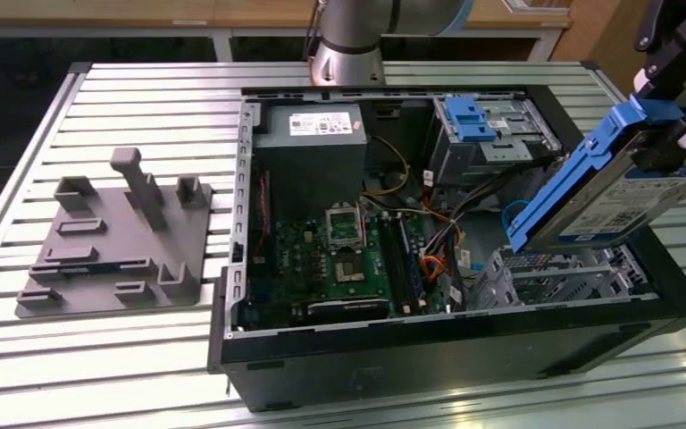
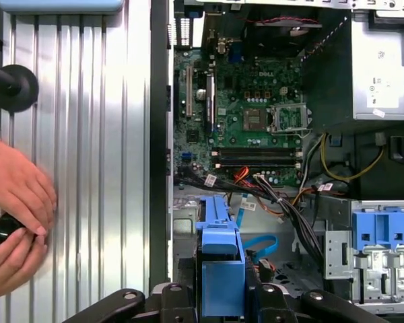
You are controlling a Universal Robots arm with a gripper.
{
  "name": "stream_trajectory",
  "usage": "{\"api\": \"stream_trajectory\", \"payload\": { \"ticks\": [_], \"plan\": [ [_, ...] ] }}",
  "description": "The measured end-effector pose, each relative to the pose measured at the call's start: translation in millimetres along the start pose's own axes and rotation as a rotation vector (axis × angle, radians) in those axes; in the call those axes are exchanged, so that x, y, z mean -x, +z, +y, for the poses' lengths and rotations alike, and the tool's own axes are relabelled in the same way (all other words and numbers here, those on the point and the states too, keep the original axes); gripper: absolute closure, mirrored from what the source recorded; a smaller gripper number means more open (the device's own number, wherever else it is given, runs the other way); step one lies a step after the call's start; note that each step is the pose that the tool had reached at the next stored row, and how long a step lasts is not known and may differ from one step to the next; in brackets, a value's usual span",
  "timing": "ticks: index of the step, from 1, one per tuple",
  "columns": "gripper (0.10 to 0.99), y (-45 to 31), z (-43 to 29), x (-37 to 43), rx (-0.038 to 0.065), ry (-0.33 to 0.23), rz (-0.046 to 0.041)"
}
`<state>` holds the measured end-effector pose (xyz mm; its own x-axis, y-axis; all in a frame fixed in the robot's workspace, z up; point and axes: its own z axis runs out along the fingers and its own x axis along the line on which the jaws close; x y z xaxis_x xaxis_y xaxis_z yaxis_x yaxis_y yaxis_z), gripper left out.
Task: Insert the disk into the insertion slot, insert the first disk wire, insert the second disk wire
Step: 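Insert the disk into the insertion slot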
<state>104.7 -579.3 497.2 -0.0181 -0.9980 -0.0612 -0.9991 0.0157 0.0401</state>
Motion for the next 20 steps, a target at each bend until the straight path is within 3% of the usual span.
{"api": "stream_trajectory", "payload": {
  "ticks": [11, 20],
  "plan": [
    [0.725, 0.0, 0.0, 0.0, -0.003, 0.0, -0.0007],
    [0.725, 0.0, 0.0, 0.0, -0.024, -0.002, -0.001]
  ]
}}
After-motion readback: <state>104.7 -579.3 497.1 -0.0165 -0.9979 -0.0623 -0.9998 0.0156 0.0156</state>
